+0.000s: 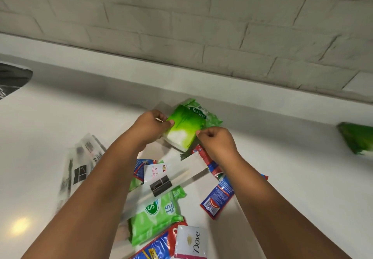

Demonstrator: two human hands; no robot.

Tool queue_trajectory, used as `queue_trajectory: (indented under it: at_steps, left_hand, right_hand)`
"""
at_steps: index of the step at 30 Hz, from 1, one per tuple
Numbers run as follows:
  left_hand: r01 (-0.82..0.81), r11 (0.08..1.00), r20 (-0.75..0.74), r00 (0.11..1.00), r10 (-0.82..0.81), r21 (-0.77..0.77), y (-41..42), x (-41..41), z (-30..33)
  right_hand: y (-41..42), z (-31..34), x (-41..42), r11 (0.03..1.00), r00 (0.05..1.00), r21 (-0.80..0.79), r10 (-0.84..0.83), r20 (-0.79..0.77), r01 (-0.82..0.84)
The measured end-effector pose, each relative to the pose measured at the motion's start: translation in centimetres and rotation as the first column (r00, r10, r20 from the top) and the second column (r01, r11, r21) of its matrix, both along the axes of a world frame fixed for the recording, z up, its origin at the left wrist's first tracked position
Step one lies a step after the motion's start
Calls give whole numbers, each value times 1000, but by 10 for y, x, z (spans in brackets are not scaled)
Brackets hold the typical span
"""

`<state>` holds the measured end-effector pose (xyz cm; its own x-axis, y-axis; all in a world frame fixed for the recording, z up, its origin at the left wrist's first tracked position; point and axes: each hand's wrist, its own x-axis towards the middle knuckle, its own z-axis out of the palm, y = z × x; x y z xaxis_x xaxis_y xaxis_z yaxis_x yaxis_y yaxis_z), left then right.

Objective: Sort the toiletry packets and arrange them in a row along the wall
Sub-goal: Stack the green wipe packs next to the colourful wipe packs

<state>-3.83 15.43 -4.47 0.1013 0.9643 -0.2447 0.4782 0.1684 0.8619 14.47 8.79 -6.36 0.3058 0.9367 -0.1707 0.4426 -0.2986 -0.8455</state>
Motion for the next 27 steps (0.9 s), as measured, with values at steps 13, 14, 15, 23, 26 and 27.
queue_trajectory:
  at_steps: [13, 14, 15, 23, 26, 27]
  left_hand:
    - [160, 971, 559, 829, -35, -176, -40, 161, 17]
    - [165, 969, 577, 816, -31, -181, -43, 176, 14]
    - [179, 966, 595, 803, -32, -189, -48, 196, 11]
    - [298, 913, 653, 755, -48, -278, -93, 346, -3]
    - [321, 902, 643, 763, -65, -289, -106, 398, -7]
    - [322, 899, 645, 762, -61, -296, -108, 411, -8]
  right_hand:
    - [-49, 16, 126, 828, 858, 292, -370, -357, 479]
    - [-56, 16, 138, 814, 846, 296, -386, -368, 500]
    - [-65, 16, 154, 799, 838, 303, -407, -363, 519]
    - [-130, 20, 276, 713, 811, 390, -541, -224, 583]
    - [-147, 19, 320, 721, 816, 425, -573, -77, 547]
    - [-150, 18, 332, 737, 818, 423, -575, -20, 528]
